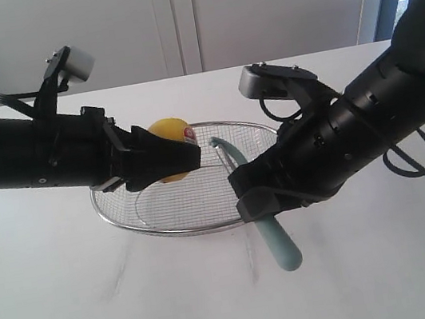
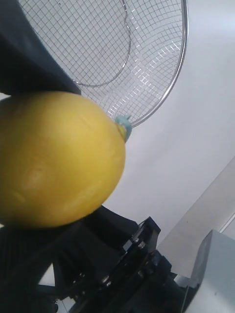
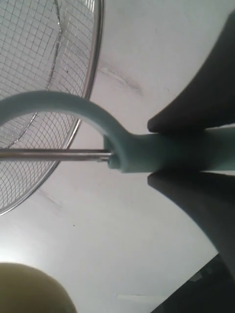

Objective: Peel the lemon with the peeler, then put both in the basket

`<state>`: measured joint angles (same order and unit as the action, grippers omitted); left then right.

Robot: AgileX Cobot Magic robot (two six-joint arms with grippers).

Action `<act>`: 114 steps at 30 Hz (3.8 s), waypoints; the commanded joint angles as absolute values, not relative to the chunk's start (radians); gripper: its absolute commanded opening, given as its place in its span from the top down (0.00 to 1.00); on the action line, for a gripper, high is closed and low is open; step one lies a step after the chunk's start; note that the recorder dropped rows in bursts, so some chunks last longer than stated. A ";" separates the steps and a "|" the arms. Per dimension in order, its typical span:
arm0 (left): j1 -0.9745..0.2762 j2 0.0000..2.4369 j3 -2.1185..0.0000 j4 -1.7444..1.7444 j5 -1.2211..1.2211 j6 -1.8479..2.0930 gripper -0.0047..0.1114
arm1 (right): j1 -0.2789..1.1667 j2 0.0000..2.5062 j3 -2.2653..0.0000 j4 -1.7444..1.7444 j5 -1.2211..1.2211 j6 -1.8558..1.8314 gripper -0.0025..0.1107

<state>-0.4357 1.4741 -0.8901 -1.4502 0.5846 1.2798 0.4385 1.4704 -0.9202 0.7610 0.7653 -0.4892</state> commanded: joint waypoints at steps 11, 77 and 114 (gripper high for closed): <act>-0.442 1.467 -0.884 -1.488 0.635 1.350 0.96 | 0.441 1.470 -0.917 0.770 0.773 -0.502 0.98; -0.442 1.465 -0.884 -1.504 0.737 1.680 0.96 | 0.436 1.356 -0.919 0.837 0.822 -0.521 0.98; -0.442 1.465 -0.884 -1.504 0.760 1.680 0.96 | 0.439 1.412 -0.917 0.905 0.861 -0.562 0.98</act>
